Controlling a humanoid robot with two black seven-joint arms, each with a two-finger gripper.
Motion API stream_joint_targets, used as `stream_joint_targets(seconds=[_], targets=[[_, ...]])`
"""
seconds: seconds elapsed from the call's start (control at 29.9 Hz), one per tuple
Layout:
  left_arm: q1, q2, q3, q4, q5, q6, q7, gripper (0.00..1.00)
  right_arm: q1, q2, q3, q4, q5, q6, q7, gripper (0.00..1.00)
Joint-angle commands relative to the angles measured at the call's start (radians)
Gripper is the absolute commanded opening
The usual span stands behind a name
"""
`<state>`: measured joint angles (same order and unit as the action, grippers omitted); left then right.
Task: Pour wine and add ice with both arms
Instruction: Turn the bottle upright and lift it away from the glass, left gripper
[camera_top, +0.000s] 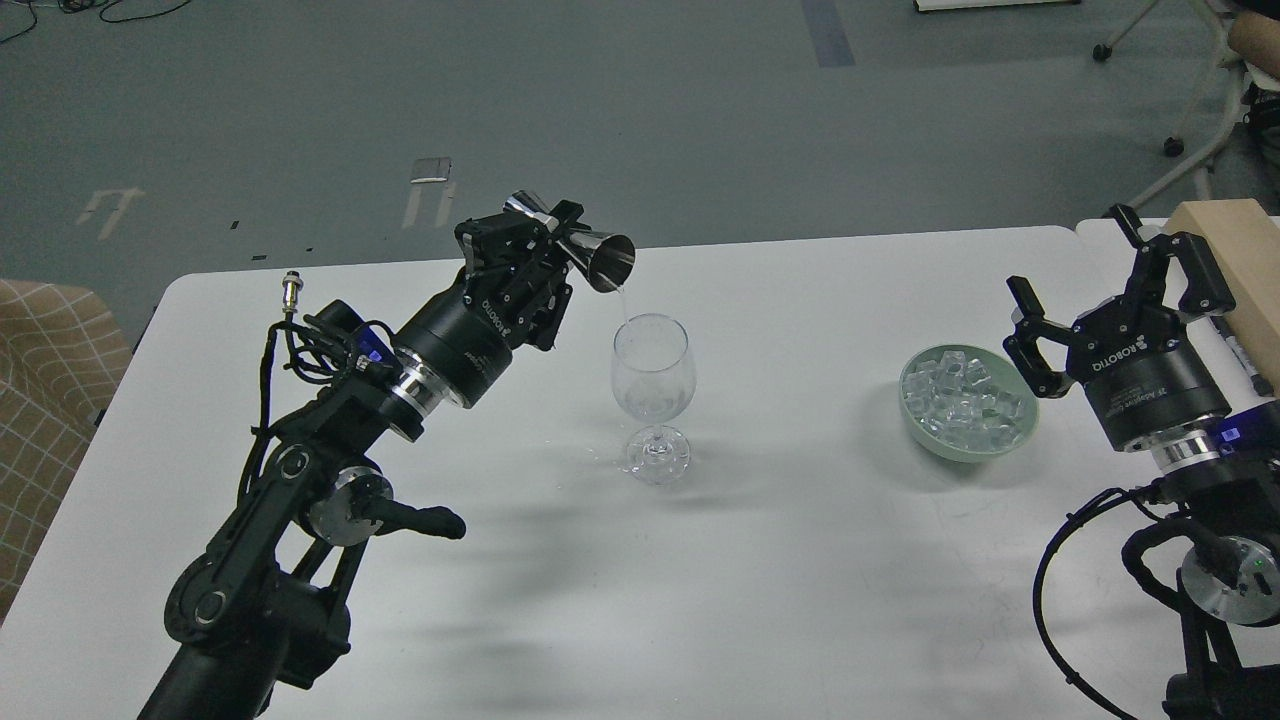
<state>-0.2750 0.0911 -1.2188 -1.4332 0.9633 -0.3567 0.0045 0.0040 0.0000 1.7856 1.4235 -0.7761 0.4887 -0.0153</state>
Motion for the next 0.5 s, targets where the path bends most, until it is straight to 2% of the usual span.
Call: stream_joint_targets(seconds=[0.0, 0.17, 0.47], targets=[[0.000, -0.001, 0.001, -0.004, 0.002, 0.001, 0.000, 0.12, -0.001, 0.000, 0.000, 0.000, 0.000, 0.000, 0.000, 1.00], [-0.001, -0.004, 0.001, -0.012, 0.049, -0.001, -0.003, 0.12, 0.001, 0.000, 0.000, -0.003, 0.000, 0.000, 0.000, 1.00], [-0.006, -0.004, 0.024, -0.018, 0.140, -0.001, -0.060, 0.12, 0.001, 0.000, 0.000, -0.006, 0.000, 0.000, 0.000, 1.00]])
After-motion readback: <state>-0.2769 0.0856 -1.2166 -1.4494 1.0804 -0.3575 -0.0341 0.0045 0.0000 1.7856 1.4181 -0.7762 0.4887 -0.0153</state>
